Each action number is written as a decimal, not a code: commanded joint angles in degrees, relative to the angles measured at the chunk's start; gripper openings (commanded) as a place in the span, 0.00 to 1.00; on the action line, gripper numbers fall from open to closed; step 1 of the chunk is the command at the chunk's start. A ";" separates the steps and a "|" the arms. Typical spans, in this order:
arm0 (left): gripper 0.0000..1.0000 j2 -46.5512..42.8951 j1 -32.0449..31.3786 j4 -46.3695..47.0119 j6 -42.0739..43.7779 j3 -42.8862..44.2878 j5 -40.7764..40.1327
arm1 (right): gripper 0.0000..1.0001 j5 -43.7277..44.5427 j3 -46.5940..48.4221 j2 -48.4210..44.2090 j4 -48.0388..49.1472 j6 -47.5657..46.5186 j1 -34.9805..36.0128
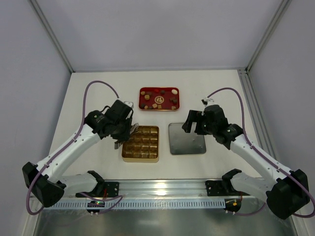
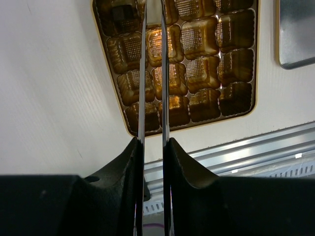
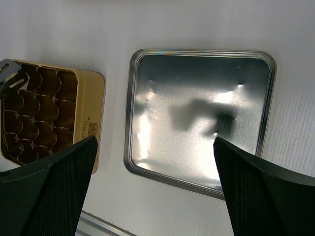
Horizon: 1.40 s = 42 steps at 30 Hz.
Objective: Pack the chocolate
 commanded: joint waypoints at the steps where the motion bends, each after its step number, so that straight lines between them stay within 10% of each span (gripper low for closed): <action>1: 0.25 -1.24 -0.15 3.83 -0.84 -0.07 -0.46 | 1.00 0.03 -0.05 -0.84 1.80 0.27 0.37; 25: 0.40 0.25 -0.15 0.66 -0.31 11.17 0.33 | 1.00 -0.41 0.21 -0.75 2.07 0.10 0.38; 42: 0.43 38.56 0.64 7.26 4.70 43.42 -3.09 | 1.00 4.16 3.11 -7.95 -6.45 -2.28 0.37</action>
